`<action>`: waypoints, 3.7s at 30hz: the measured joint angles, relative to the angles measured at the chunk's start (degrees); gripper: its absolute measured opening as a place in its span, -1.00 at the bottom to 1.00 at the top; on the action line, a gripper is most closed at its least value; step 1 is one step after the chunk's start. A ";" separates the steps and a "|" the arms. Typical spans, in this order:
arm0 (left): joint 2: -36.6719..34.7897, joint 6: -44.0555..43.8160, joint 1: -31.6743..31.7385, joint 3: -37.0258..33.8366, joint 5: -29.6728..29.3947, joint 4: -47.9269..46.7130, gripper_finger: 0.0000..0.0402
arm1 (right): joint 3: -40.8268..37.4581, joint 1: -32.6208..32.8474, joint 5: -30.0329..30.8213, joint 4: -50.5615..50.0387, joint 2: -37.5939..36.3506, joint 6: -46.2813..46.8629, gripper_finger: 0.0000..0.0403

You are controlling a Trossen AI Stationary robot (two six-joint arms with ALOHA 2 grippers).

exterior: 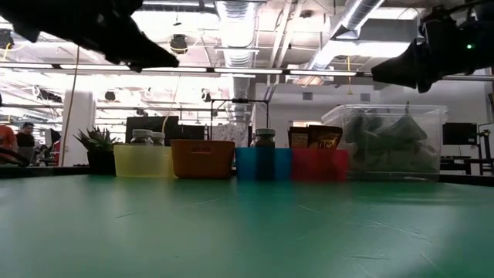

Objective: Sort spices by type
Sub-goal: Return to Home Position

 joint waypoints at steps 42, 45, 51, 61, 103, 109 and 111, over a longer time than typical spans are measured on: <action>-15.29 -4.10 -3.14 -8.17 -2.12 -7.85 -0.65 | -0.26 1.43 0.61 -10.23 -14.42 -5.03 -0.17; -15.23 -4.42 -3.14 -8.17 -1.19 -8.28 -0.65 | -0.24 1.60 0.59 -10.56 -14.40 -5.01 -0.17; -15.22 -4.91 -3.14 -8.17 -1.03 -8.53 -0.65 | -0.24 1.62 0.48 -10.60 -14.20 -4.85 -0.17; -15.22 -9.42 -3.14 -8.17 1.44 -8.52 -0.65 | -0.24 1.62 0.46 -10.71 -14.20 -4.92 -0.17; -48.69 -14.43 -19.27 -22.35 -6.42 -6.60 -1.00 | -0.22 1.61 0.34 -14.90 -14.10 -4.97 -0.17; -48.67 -13.21 -19.25 -22.33 -6.38 -9.62 -1.00 | -0.22 1.60 0.37 -16.71 -14.12 -4.98 -0.17; -48.64 -13.23 -19.25 -22.31 -6.41 -10.64 -1.00 | -0.22 1.61 0.37 -16.89 -14.12 -4.98 -0.17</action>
